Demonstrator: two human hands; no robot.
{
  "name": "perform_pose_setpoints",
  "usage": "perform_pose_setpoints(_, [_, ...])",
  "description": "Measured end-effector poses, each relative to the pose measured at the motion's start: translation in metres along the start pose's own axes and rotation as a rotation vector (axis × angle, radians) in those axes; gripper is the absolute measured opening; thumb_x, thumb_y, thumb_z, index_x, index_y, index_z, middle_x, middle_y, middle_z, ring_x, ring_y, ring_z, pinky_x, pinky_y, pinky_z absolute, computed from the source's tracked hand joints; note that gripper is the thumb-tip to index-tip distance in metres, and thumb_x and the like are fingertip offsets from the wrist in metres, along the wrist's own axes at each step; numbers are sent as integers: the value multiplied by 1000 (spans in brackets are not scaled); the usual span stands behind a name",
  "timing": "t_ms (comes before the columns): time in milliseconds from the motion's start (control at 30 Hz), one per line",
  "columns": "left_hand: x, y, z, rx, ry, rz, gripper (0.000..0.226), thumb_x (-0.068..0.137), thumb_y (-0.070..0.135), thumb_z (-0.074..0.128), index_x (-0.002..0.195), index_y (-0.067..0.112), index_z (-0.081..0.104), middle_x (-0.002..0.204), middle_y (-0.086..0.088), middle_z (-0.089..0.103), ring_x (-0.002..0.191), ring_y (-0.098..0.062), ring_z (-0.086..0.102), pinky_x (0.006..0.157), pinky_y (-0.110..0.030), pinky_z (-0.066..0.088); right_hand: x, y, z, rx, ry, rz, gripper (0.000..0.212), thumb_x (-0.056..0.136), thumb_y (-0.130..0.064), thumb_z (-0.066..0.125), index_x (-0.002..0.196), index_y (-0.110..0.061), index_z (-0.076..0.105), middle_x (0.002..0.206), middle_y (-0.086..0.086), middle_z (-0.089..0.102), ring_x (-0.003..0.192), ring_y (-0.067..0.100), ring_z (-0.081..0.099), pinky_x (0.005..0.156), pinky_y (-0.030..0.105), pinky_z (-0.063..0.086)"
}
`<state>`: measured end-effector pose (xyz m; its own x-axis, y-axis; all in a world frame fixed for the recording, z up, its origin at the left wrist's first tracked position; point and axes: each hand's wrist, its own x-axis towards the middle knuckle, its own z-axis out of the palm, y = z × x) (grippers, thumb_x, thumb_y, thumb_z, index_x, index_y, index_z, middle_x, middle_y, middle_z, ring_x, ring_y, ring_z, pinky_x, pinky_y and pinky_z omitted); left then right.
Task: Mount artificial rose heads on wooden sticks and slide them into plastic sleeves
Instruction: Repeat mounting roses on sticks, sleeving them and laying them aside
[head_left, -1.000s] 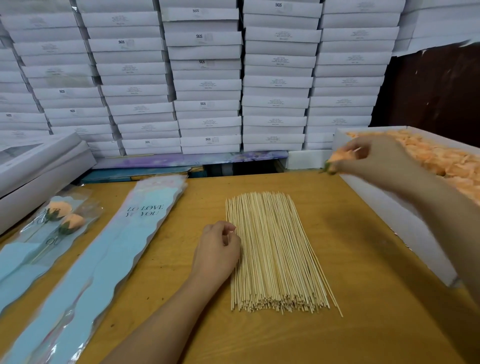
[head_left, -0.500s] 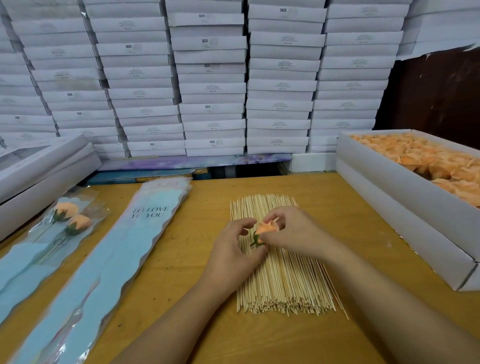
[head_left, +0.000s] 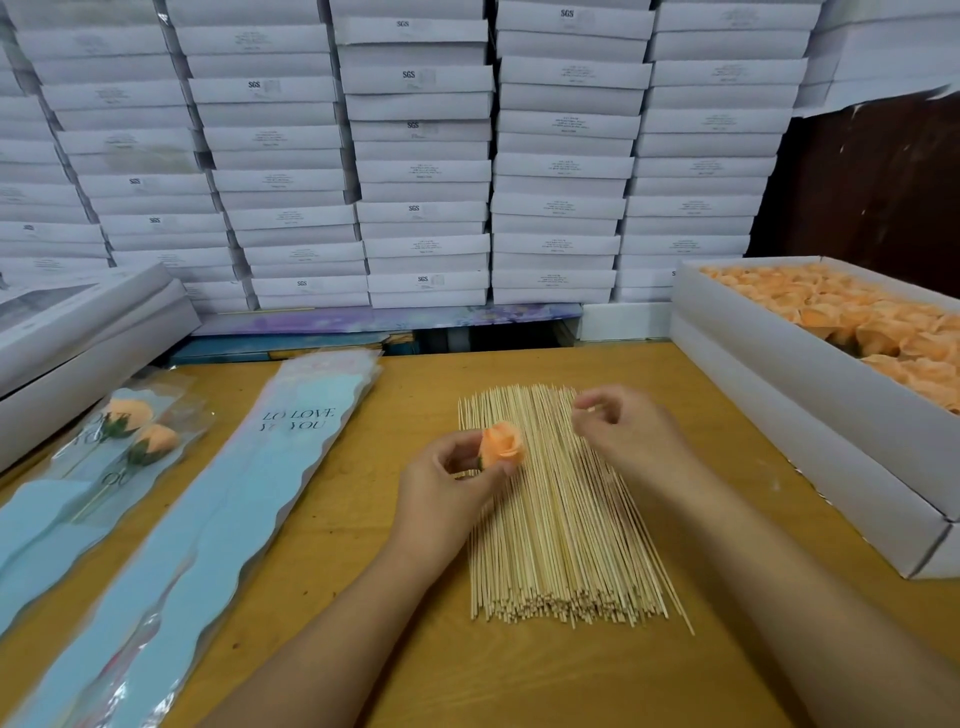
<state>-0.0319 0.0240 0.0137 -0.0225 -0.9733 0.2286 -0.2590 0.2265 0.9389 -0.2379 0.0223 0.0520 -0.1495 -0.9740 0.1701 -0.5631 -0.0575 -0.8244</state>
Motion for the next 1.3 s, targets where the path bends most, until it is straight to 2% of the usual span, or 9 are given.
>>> perform_pose_setpoints(133, [1,4,-4,-282,7,-196,32,78,25,84,107,23,72,96,10,77,89,-4,72,67,-14,54,5,32,-21,-89,13,255,14,90,-12,60,86,-17,72,88,5,73,87,24,69,82,44,58])
perform_pose_setpoints(200, [2,5,-6,-382,17,-276,36,73,28,85,106,22,72,93,10,78,87,-6,73,70,-19,57,8,44,-29,-156,-28,322,10,86,-8,63,84,-3,72,86,11,73,81,27,67,78,41,56])
perform_pose_setpoints(367, [7,2,-11,-557,31,-383,42,74,21,83,113,13,70,105,-2,78,104,-18,72,88,-32,58,9,51,-32,-181,-88,339,16,83,-12,72,85,4,72,78,12,70,70,21,61,65,32,49])
perform_pose_setpoints(467, [10,0,-12,-594,44,-412,50,71,22,84,117,10,69,113,-7,75,107,-20,71,86,-31,60,7,49,-24,-187,-124,313,21,84,-17,75,75,2,71,88,17,74,86,29,70,78,36,55])
perform_pose_setpoints(567, [11,-1,-13,-615,52,-415,55,65,25,84,115,10,69,110,-6,76,103,-18,72,80,-28,60,5,48,-17,-219,-141,276,23,85,-27,76,69,-14,67,77,15,68,83,32,69,90,43,53])
perform_pose_setpoints(633, [10,-1,-12,-615,57,-417,50,67,24,84,113,11,69,109,-6,76,100,-17,73,77,-27,60,5,48,-14,-217,-135,270,25,85,-29,76,67,-16,65,70,9,61,72,25,62,79,38,54])
perform_pose_setpoints(700, [10,-2,-12,-618,51,-422,43,73,21,84,112,12,69,108,-6,76,100,-17,73,80,-28,60,4,49,-13,-207,-130,268,26,84,-29,75,65,-17,62,67,7,55,66,22,54,67,31,43])
perform_pose_setpoints(933, [9,-2,-11,-622,36,-424,36,79,18,82,113,11,70,108,-5,76,99,-15,73,79,-26,60,4,49,-11,-242,-87,290,28,81,-20,71,57,-17,57,53,2,44,48,16,42,55,25,30])
perform_pose_setpoints(1300, [10,-5,-10,-624,28,-422,43,76,19,84,115,10,69,104,-3,78,93,-13,74,74,-24,60,1,40,-9,-505,-77,267,39,84,-20,67,52,-19,44,49,-3,37,44,18,37,46,24,22])
